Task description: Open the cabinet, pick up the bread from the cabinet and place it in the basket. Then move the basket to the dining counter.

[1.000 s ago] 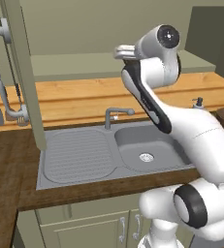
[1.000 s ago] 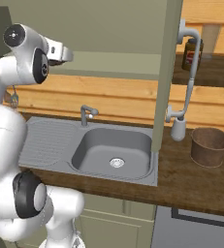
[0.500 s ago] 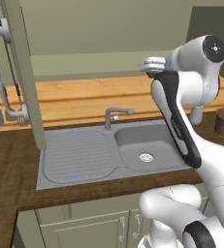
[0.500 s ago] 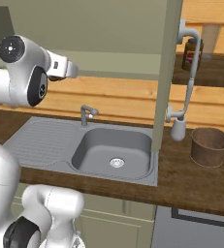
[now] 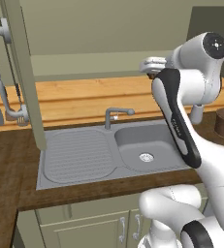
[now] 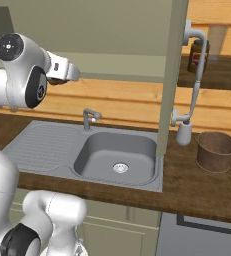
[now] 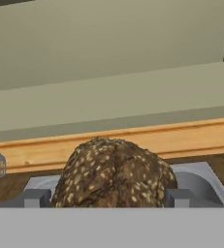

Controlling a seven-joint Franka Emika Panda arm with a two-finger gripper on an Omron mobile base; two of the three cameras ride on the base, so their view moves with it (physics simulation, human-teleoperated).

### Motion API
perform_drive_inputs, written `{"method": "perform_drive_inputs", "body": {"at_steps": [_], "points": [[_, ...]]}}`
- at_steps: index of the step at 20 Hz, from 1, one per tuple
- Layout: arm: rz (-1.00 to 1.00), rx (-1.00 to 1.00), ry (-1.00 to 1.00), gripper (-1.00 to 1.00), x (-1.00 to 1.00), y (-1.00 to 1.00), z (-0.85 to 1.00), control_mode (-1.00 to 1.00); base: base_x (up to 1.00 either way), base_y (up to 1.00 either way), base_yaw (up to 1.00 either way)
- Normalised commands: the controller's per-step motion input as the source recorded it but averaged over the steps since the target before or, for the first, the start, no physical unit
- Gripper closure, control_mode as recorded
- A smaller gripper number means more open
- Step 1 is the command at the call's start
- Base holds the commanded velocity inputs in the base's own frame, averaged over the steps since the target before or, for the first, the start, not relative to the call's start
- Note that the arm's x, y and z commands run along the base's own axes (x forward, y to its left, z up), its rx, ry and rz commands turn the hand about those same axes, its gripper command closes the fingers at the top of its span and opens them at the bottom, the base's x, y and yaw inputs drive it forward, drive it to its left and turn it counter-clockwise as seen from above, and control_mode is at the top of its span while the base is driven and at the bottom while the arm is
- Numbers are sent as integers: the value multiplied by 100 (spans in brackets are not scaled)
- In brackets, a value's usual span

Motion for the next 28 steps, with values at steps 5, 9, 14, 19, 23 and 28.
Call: {"method": "perform_drive_inputs", "body": {"at_steps": [5,9,14,19,23,28], "points": [[0,0,0,100,-2,0,0,100,-23,4,0],[0,0,0,100,0,0,0,100,-100,12,-2],[0,0,0,100,0,0,0,100,-100,2,-7],[0,0,0,100,0,0,0,100,-100,-6,-10],[0,0,0,100,0,0,0,100,-31,-99,-8],[0,0,0,100,0,0,0,100,-8,-100,-2]]}}
